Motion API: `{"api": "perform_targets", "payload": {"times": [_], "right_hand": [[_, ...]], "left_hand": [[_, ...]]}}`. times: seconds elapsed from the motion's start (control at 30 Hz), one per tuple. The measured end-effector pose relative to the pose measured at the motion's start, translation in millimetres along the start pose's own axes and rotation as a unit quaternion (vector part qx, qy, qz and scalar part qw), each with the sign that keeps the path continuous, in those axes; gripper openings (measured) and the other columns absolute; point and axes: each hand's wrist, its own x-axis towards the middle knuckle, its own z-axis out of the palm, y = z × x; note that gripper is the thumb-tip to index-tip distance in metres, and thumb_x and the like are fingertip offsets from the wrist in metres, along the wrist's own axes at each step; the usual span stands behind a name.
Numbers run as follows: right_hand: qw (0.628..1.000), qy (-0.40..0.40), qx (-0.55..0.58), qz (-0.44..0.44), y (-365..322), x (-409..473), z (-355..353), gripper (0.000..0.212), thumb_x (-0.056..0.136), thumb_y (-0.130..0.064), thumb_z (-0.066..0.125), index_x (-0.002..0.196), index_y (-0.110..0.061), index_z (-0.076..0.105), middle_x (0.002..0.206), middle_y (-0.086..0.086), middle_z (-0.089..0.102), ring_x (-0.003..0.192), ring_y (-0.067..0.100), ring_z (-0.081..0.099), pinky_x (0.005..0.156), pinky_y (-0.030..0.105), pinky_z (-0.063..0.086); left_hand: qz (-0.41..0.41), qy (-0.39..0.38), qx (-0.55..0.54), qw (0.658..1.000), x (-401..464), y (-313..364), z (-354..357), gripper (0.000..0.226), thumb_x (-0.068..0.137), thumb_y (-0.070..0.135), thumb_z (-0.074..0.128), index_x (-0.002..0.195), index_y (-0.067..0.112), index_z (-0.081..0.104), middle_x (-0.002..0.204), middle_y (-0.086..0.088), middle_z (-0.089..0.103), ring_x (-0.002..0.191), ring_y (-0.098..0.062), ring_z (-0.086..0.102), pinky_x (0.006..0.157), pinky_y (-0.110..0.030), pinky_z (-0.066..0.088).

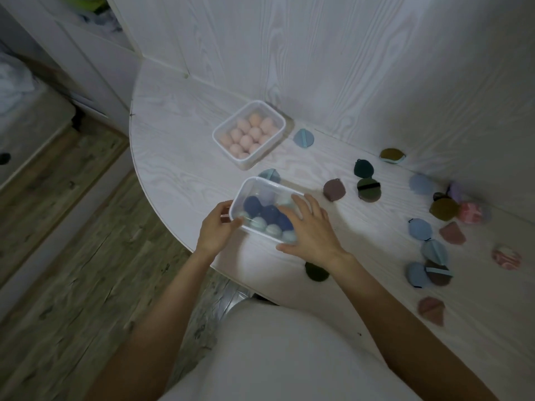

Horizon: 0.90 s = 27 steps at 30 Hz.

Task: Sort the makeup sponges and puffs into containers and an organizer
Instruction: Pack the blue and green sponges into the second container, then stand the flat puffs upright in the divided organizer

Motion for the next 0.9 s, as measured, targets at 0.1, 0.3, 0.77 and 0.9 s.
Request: {"api": "perform_targets", "payload": {"times": [0.1, 0.3, 0.77, 0.9], "right_hand": [[0.998, -0.002, 0.019, -0.068, -5.0, 4.0, -0.8, 0.078, 0.077, -0.053, 0.065, 0.141, -0.026, 0.032, 0.154, 0.004, 0.017, 0.140, 0.028, 0.009, 0.109, 0.041, 0.025], [0.997, 0.044, 0.015, -0.069, -53.9, 47.6, 8.9, 0.073, 0.077, -0.054, 0.065, 0.138, -0.023, 0.040, 0.150, 0.010, 0.027, 0.132, 0.035, 0.023, 0.101, 0.046, 0.036], [0.945, 0.110, 0.229, 0.205, 21.0, -57.9, -11.3, 0.037, 0.093, -0.034, 0.052, 0.129, -0.026, 0.049, 0.118, -0.003, 0.061, 0.103, 0.011, 0.055, 0.090, 0.029, 0.045], [0.913, 0.160, 0.190, 0.322, 58.2, -145.0, -9.6, 0.034, 0.093, -0.030, 0.054, 0.125, -0.023, 0.053, 0.111, 0.001, 0.064, 0.099, 0.016, 0.059, 0.079, 0.024, 0.041]], "left_hand": [[0.000, 0.074, -0.023, 0.997, 2.0, -8.2, -15.0, 0.035, 0.090, 0.019, 0.058, 0.125, 0.019, 0.052, 0.115, -0.001, 0.058, 0.100, -0.021, 0.057, 0.081, -0.030, 0.045], [0.096, 0.178, 0.205, 0.958, 23.5, -5.4, -37.0, 0.059, 0.089, 0.030, 0.059, 0.139, 0.010, 0.037, 0.144, -0.015, 0.037, 0.130, -0.032, 0.032, 0.106, -0.040, 0.028], [0.464, -0.019, 0.233, 0.854, 22.8, 64.9, 48.4, 0.032, 0.086, 0.026, 0.051, 0.112, 0.010, 0.063, 0.098, -0.004, 0.069, 0.093, -0.027, 0.059, 0.086, -0.035, 0.042], [0.525, -0.286, 0.245, 0.763, -9.4, 107.1, 140.3, 0.035, 0.090, 0.031, 0.050, 0.120, 0.016, 0.058, 0.102, 0.001, 0.068, 0.097, -0.019, 0.058, 0.086, -0.031, 0.044]]}}
